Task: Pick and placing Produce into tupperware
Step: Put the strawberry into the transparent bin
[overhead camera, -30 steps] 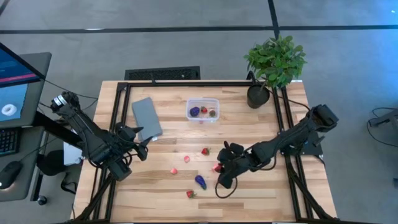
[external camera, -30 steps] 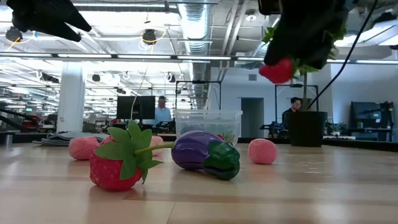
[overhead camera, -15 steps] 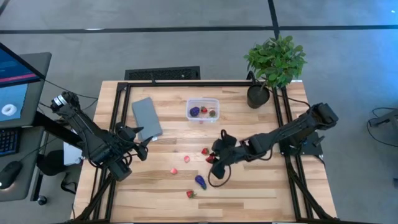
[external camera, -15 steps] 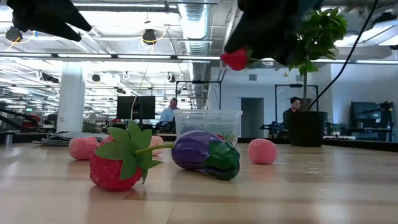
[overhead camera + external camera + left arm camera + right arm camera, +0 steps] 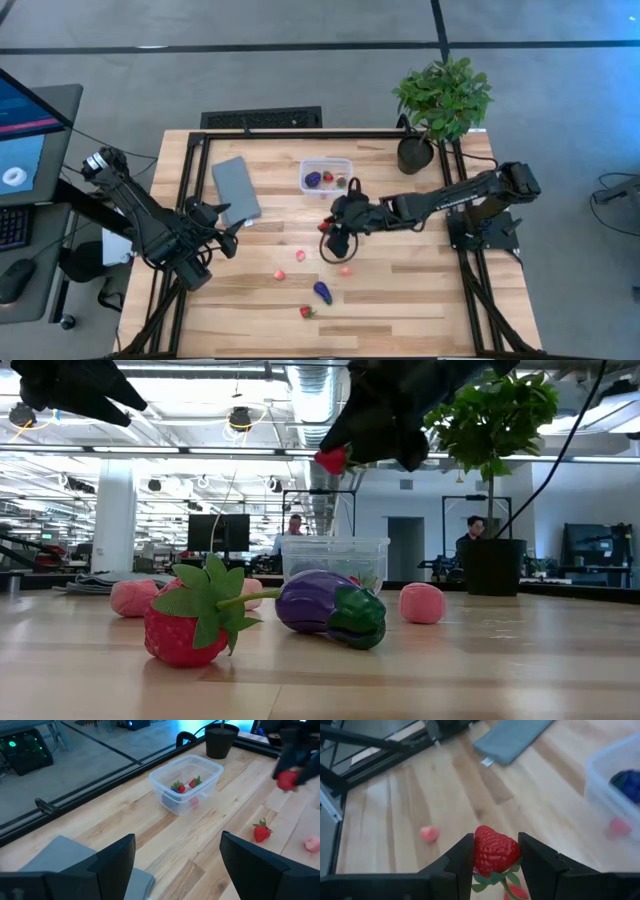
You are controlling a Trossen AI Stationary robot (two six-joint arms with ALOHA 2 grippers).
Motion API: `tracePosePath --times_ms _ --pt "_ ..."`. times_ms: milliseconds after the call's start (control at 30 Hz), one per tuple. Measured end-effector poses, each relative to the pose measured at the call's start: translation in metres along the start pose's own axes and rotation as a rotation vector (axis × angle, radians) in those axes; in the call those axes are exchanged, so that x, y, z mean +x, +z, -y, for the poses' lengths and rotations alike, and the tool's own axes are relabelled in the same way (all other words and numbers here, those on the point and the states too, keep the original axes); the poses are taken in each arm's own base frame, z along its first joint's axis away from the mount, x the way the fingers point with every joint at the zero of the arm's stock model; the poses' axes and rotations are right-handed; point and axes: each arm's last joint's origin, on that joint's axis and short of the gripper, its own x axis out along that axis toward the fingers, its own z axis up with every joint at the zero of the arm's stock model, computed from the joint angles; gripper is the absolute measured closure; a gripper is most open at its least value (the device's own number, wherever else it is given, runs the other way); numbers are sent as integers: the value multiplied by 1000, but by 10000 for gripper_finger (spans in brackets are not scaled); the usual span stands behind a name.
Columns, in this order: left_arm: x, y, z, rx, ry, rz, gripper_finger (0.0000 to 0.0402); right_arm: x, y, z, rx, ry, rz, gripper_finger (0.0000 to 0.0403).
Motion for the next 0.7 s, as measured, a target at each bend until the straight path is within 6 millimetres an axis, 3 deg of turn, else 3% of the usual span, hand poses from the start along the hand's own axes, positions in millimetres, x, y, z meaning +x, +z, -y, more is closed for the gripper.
tracePosePath --times_ms 400,700 --pt "0 0 0 -1 0 0 122 8 38 65 10 -20 84 241" --pt "0 0 1 -15 -3 0 122 6 56 119 54 -58 106 241"
